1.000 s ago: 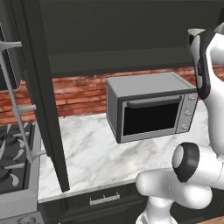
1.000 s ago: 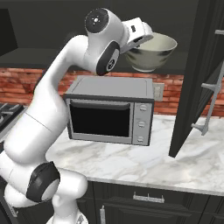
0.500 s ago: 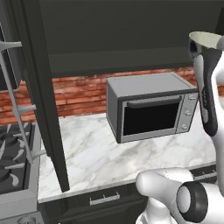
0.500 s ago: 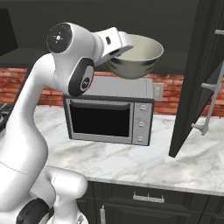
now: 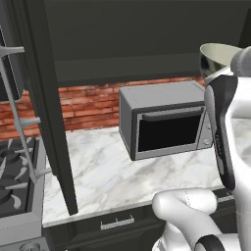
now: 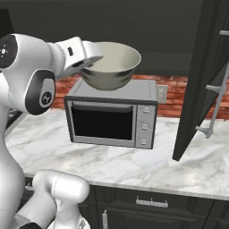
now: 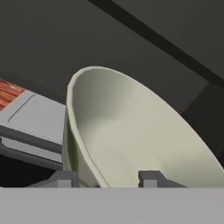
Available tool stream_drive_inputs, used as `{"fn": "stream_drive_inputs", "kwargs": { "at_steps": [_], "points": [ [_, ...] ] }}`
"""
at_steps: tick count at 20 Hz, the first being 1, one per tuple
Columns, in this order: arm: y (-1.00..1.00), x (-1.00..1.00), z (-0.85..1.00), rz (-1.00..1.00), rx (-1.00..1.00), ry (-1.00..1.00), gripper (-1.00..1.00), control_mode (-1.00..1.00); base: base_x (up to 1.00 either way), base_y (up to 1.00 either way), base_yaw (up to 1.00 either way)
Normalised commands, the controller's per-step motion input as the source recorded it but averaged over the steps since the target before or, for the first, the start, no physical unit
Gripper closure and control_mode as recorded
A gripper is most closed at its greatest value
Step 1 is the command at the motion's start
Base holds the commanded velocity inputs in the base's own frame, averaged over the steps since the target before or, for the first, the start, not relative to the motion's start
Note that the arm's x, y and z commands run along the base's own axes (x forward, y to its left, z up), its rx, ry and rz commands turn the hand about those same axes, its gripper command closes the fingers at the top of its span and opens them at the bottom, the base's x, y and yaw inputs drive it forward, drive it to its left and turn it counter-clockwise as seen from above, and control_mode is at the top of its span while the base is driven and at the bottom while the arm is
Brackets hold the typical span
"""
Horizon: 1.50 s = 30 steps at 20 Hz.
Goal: Move the bowls from the cabinet to the plates on the dining table.
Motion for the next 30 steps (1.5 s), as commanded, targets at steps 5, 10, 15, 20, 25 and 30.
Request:
{"fn": "stream_drive_inputs", "kwargs": {
  "at_steps": [5,10,15,20,25,30],
  "points": [
    [0.41,-0.64,0.02,0.08,0.0,0.05,1.0,-1.0,0.0,0.0,0.0],
    [0.29,-0.29,0.0,0.07,0.0,0.07,1.0,-1.0,0.0,0.0,0.0],
    [0.26,-0.34,-0.04,0.12,-0.01,0.29,1.0,-1.0,0.0,0.0,0.0],
    [0.24,-0.44,-0.14,0.11,-0.02,0.06,1.0,-1.0,0.0,0.0,0.0],
    [0.28,-0.53,-0.06,0.1,-0.03,-0.19,1.0,-1.0,0.0,0.0,0.0],
    [0.27,-0.27,-0.16,0.11,-0.04,-0.22,1.0,-1.0,0.0,0.0,0.0]
  ]
}}
